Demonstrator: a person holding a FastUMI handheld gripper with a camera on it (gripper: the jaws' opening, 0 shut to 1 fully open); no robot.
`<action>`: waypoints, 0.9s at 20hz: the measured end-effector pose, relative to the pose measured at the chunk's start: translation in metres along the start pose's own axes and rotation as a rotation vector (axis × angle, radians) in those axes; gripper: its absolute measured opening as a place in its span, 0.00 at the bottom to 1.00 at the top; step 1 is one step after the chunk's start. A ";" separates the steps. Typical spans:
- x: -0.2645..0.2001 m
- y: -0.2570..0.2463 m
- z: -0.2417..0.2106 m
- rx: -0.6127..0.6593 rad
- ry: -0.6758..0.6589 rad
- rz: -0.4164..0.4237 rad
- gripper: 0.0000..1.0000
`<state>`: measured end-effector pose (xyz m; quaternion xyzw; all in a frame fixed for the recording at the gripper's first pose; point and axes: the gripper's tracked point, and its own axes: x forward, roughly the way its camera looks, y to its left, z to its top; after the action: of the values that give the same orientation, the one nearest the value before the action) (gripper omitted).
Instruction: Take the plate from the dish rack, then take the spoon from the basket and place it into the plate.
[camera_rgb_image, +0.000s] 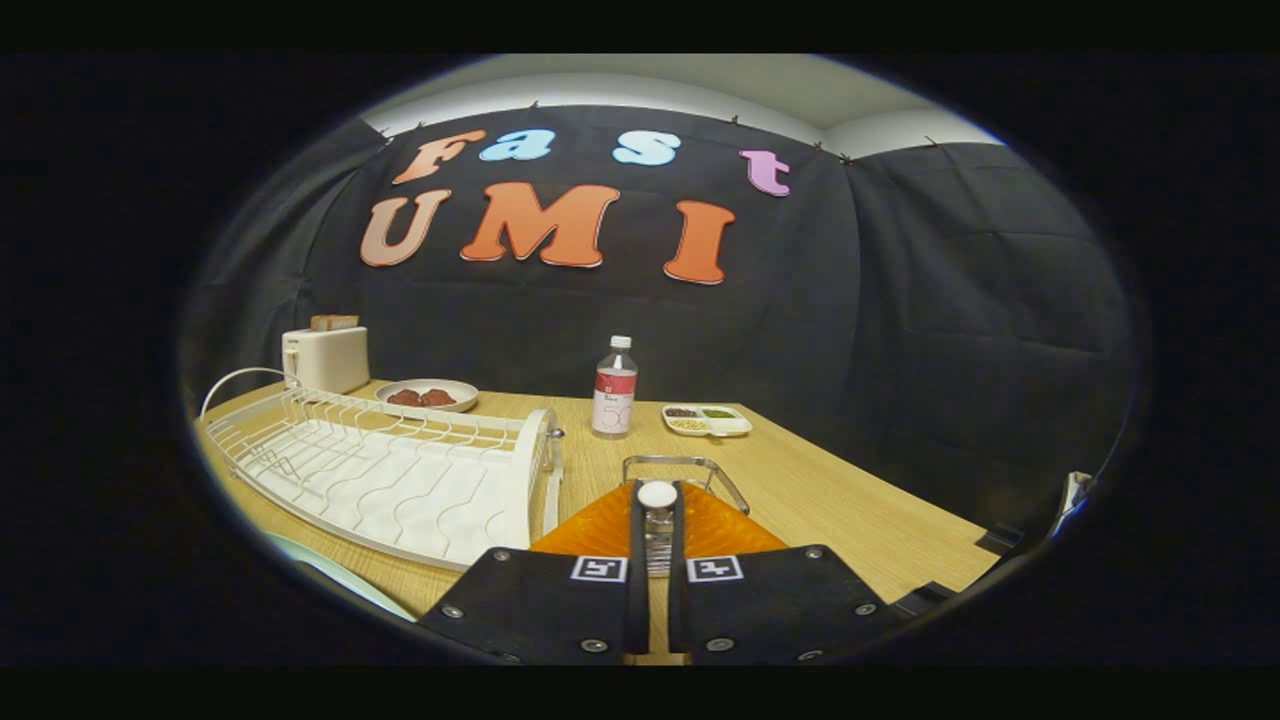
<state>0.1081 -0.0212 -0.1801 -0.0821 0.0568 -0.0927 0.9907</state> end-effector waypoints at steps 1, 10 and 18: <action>-0.002 0.000 0.001 0.011 0.001 0.006 0.07; -0.036 -0.017 0.045 0.017 -0.081 0.016 0.07; -0.096 0.001 0.082 -0.004 -0.157 0.081 0.07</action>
<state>0.0253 0.0107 -0.0907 -0.0889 -0.0173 -0.0456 0.9948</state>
